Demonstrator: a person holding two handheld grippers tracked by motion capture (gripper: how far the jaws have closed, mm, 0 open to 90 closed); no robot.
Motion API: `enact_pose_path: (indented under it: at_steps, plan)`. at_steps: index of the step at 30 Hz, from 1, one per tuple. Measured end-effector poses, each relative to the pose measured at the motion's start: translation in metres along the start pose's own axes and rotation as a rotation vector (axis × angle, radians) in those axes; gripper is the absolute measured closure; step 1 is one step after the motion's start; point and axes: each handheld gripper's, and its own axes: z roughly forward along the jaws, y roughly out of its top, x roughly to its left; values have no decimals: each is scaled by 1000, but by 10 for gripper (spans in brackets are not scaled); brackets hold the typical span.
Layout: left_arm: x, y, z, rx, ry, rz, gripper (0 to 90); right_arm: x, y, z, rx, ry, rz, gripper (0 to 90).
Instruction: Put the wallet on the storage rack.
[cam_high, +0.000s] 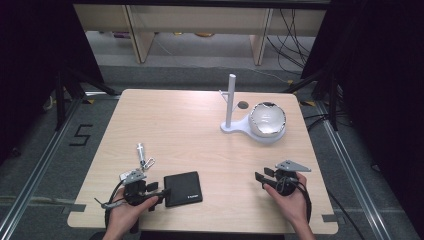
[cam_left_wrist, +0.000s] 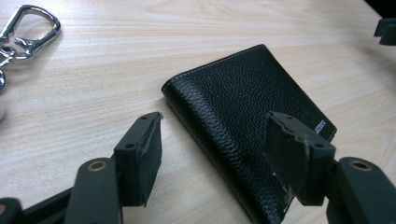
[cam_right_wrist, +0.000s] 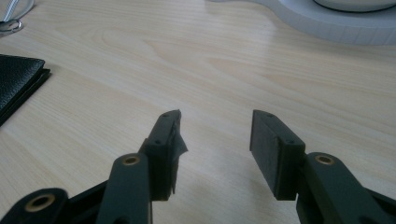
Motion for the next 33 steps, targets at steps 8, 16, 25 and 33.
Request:
enact_pose_path:
  at_steps: [8,16,25,33]
  plan:
    - [0,23,3,207,42,-49,367,-2,6,-6,7,16,6,536]
    - [1,32,11,297,51,-64,382,1,10,-7,26,41,5,534]
    - [-3,45,18,401,95,-57,402,3,13,-8,34,33,-2,528]
    - [-7,54,24,491,128,-49,404,6,12,-6,46,48,31,525]
